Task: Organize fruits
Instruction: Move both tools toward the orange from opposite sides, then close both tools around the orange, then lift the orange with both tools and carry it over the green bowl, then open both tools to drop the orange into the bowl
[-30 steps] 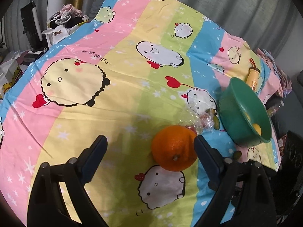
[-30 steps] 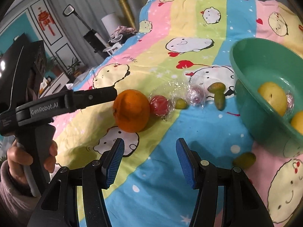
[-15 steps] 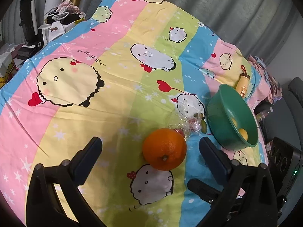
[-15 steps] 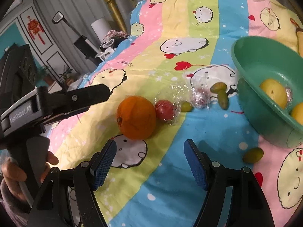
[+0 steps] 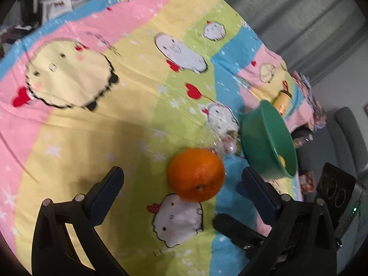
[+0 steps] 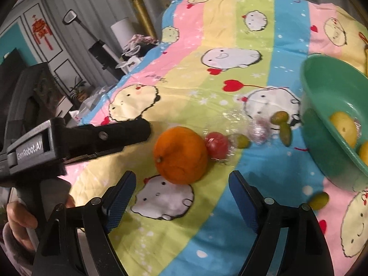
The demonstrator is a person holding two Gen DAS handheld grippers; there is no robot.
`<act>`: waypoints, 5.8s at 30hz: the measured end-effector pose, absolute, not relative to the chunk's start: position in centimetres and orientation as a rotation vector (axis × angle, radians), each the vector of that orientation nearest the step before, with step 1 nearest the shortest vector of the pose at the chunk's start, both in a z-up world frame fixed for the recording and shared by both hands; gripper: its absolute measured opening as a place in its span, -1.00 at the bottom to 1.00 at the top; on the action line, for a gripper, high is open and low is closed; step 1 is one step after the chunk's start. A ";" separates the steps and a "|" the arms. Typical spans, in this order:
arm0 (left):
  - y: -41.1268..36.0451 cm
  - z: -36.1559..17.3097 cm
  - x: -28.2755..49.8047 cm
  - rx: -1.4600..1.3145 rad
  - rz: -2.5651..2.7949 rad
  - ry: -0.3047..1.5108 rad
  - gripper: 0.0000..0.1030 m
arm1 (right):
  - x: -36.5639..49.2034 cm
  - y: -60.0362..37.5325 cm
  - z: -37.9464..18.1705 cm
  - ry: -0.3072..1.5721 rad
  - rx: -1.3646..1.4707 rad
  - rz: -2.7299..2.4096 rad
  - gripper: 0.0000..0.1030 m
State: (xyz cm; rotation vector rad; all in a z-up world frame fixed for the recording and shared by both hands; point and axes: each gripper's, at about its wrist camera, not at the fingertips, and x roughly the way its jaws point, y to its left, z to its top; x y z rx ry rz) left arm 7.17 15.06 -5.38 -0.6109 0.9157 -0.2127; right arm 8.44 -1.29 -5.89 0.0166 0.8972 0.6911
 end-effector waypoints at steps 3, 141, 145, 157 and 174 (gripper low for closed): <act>14.3 -5.5 7.4 -0.611 -0.272 0.925 0.99 | 8.4 -0.6 -6.2 0.899 0.007 0.701 0.61; -7.2 3.7 20.1 -0.314 -0.575 0.810 0.30 | 17.9 -20.6 0.4 0.697 0.234 0.596 0.17; -6.5 1.9 21.3 -0.346 -0.547 0.862 0.30 | 19.5 -19.4 -1.0 0.773 0.189 0.586 0.17; -6.2 -0.1 21.6 -0.310 -0.497 0.907 0.27 | 20.6 -17.8 -3.2 0.863 0.120 0.562 0.17; -3.3 3.3 19.0 -0.267 -0.427 0.744 0.68 | 17.6 -20.7 -0.9 0.755 0.134 0.481 0.17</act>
